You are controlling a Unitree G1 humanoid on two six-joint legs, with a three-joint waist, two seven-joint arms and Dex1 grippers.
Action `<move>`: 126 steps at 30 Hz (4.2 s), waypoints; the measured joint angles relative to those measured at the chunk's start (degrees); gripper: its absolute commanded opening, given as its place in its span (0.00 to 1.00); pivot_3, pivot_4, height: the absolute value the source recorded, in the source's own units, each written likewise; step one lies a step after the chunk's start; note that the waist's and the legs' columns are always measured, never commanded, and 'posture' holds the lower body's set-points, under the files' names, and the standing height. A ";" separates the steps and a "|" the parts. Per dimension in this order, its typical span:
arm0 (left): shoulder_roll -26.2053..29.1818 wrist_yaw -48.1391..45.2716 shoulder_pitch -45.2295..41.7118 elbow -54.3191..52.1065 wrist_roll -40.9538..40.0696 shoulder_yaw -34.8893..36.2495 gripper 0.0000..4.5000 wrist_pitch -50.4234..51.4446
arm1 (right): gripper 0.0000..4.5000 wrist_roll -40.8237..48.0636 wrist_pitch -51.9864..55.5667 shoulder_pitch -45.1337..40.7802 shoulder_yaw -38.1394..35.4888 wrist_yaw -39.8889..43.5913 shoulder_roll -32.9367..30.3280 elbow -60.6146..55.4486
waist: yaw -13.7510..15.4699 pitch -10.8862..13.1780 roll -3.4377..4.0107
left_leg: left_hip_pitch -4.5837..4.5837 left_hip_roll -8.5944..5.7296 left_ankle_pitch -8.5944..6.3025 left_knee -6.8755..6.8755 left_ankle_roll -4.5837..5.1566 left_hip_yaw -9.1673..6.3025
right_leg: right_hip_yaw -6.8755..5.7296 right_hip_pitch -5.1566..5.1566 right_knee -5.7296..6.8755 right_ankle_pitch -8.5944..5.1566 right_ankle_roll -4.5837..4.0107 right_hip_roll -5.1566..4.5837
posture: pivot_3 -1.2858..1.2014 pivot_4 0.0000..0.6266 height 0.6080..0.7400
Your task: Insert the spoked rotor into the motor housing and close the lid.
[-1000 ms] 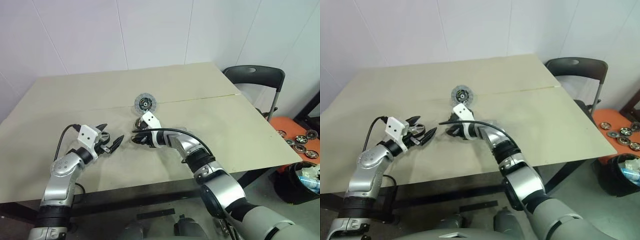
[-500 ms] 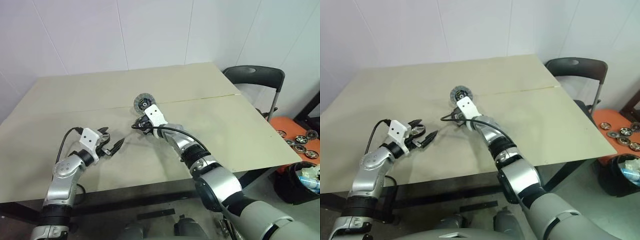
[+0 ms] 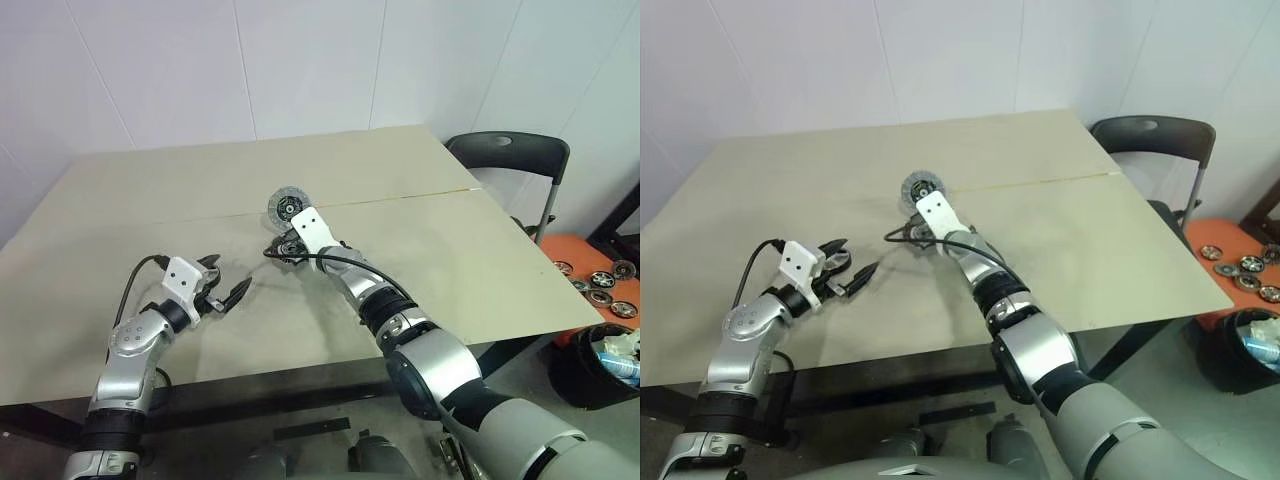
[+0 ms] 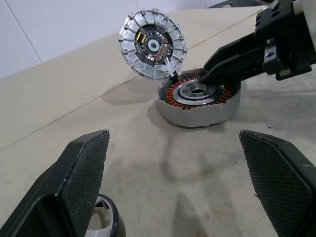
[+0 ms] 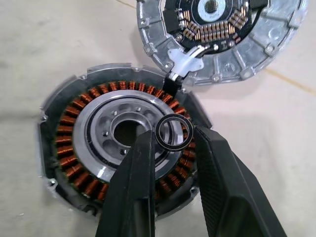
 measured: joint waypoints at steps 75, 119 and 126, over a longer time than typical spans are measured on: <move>-0.62 1.11 0.53 -3.32 -0.12 -0.59 1.00 2.61 | 0.69 7.20 -5.09 -0.01 -3.66 4.47 0.17 1.16 | -0.04 0.00 0.01 | -0.04 0.00 0.00 0.04 0.00 0.01 | 0.01 0.02 0.05 0.00 -0.01 0.02 | 0.52 0.00 1.00; -0.92 1.70 0.16 -7.13 -0.01 -0.92 1.00 7.42 | 0.33 -0.57 -4.24 5.01 7.67 17.74 -0.82 -6.41 | -0.02 -0.01 0.00 | -0.02 0.01 0.01 0.06 -0.01 0.01 | 0.01 0.02 0.08 0.01 -0.01 0.03 | 0.52 0.00 1.00; -0.90 1.40 0.15 -4.39 0.08 -0.89 1.00 4.80 | 0.01 -0.75 -4.35 5.01 7.56 17.58 -0.74 -6.76 | 0.02 -0.01 0.00 | -0.03 0.01 0.01 0.06 -0.01 0.01 | 0.01 0.01 0.08 0.01 -0.01 0.02 | 0.52 0.00 1.00</move>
